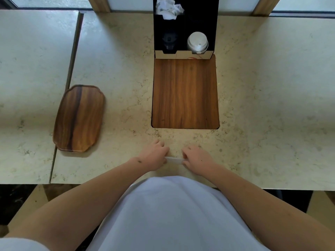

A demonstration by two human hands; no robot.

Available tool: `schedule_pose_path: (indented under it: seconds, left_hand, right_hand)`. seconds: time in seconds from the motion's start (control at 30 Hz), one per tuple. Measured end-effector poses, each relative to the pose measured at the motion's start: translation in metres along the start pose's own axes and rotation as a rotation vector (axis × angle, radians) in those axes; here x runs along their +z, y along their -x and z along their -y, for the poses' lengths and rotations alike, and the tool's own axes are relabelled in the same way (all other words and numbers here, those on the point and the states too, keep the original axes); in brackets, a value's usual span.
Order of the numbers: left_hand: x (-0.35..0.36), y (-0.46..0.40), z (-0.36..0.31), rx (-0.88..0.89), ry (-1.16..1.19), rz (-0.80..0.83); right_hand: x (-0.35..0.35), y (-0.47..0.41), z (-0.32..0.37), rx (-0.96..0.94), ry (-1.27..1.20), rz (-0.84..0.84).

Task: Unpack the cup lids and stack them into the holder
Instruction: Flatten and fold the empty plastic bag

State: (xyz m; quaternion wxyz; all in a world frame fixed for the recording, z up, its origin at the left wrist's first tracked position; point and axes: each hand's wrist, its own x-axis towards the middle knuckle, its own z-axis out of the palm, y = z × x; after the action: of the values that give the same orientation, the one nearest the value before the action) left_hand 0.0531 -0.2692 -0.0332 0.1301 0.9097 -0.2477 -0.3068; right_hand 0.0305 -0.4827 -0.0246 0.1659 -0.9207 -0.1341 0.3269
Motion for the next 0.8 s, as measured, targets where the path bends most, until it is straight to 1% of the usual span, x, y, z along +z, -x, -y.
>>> schedule_pose_path:
  seconds: [0.07,0.13,0.2,0.27,0.33,0.43,0.6,0.7,0.8]
  left_hand:
    - [-0.001,-0.002,0.000,-0.004,0.004,0.013]
    - [-0.004,-0.004,0.000,-0.045,0.092,0.029]
    - [-0.006,-0.007,0.004,-0.104,0.267,0.091]
    - [-0.009,-0.012,0.007,-0.154,0.537,0.156]
    - [-0.015,-0.019,0.009,-0.156,0.765,0.186]
    - [-0.024,-0.034,0.000,-0.134,0.916,0.212]
    - [-0.041,-0.056,-0.052,-0.055,0.952,0.320]
    - [-0.045,-0.062,-0.094,0.025,0.885,0.363]
    - [-0.038,-0.068,-0.141,0.072,0.785,0.380]
  right_hand:
    - [-0.002,0.001,0.002,-0.012,0.010,-0.008]
    - [-0.004,0.002,0.002,0.034,-0.056,0.000]
    - [-0.008,0.005,-0.003,0.139,-0.235,-0.014]
    - [-0.015,0.013,-0.012,0.252,-0.461,-0.038]
    - [-0.022,0.026,-0.021,0.349,-0.647,-0.065]
    - [-0.027,0.052,-0.033,0.449,-0.839,-0.146]
    - [-0.026,0.105,-0.056,0.522,-1.004,-0.332]
    - [-0.019,0.143,-0.074,0.530,-1.064,-0.444]
    - [-0.006,0.186,-0.095,0.553,-1.103,-0.522]
